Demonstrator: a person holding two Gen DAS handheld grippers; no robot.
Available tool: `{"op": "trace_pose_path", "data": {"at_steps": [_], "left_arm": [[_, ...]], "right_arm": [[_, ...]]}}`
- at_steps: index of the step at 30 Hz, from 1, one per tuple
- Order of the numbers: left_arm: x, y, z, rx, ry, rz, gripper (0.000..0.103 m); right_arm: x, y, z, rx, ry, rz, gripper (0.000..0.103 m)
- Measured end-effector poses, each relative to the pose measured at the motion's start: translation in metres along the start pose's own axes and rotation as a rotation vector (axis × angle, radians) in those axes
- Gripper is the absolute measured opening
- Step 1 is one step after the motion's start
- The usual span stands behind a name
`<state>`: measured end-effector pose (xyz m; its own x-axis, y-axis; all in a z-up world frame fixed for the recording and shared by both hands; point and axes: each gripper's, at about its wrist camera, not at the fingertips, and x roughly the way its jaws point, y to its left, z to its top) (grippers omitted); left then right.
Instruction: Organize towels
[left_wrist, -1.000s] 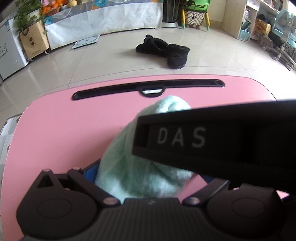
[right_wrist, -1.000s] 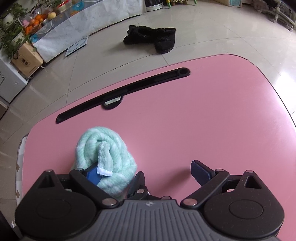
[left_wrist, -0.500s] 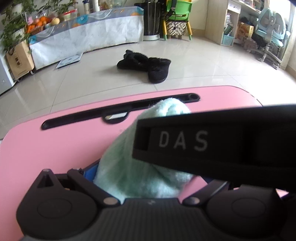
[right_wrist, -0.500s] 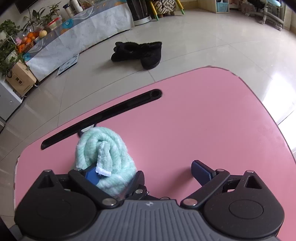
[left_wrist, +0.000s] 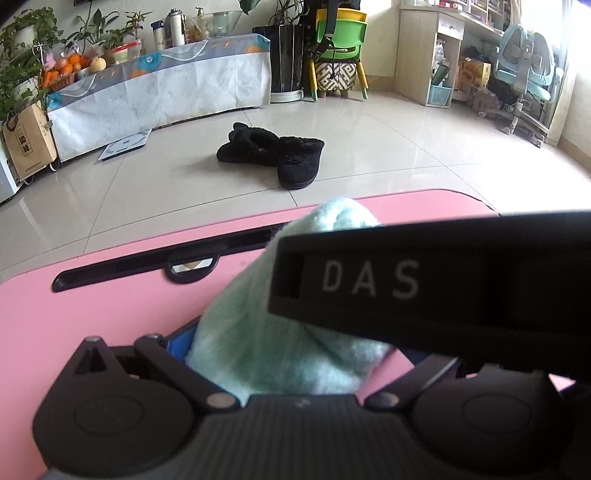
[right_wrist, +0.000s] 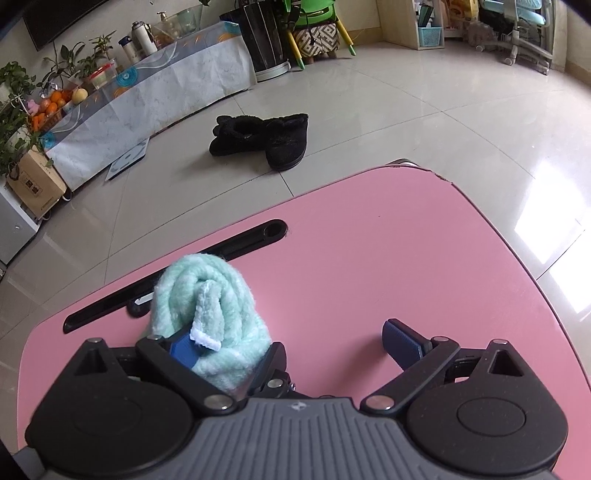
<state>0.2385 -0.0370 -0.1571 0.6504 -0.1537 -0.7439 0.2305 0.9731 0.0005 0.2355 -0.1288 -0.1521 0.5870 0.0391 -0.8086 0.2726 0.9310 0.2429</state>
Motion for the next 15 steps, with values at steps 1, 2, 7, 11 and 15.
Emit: {"op": "trace_pose_path", "data": {"at_steps": [1, 2, 7, 11, 15], "left_arm": [[0.0004, -0.0002, 0.0000, 0.000, -0.003, 0.000, 0.103], [0.0008, -0.0005, -0.0003, 0.002, -0.008, -0.002, 0.103], [0.0034, -0.0010, -0.0017, 0.012, -0.036, -0.011, 0.103], [0.0056, -0.0015, -0.0026, 0.020, -0.059, -0.017, 0.103], [0.0086, -0.0014, -0.0011, 0.025, -0.068, -0.022, 0.103]], "right_arm": [[0.0002, -0.0001, 0.0003, 0.000, -0.002, 0.000, 0.098], [-0.0002, -0.0008, 0.0002, 0.000, -0.006, 0.000, 0.098], [0.0003, -0.0014, -0.0013, -0.009, -0.032, 0.005, 0.099], [0.0010, -0.0019, -0.0027, -0.018, -0.058, 0.012, 0.099], [0.0021, -0.0031, -0.0039, -0.027, -0.091, 0.019, 0.099]]}}
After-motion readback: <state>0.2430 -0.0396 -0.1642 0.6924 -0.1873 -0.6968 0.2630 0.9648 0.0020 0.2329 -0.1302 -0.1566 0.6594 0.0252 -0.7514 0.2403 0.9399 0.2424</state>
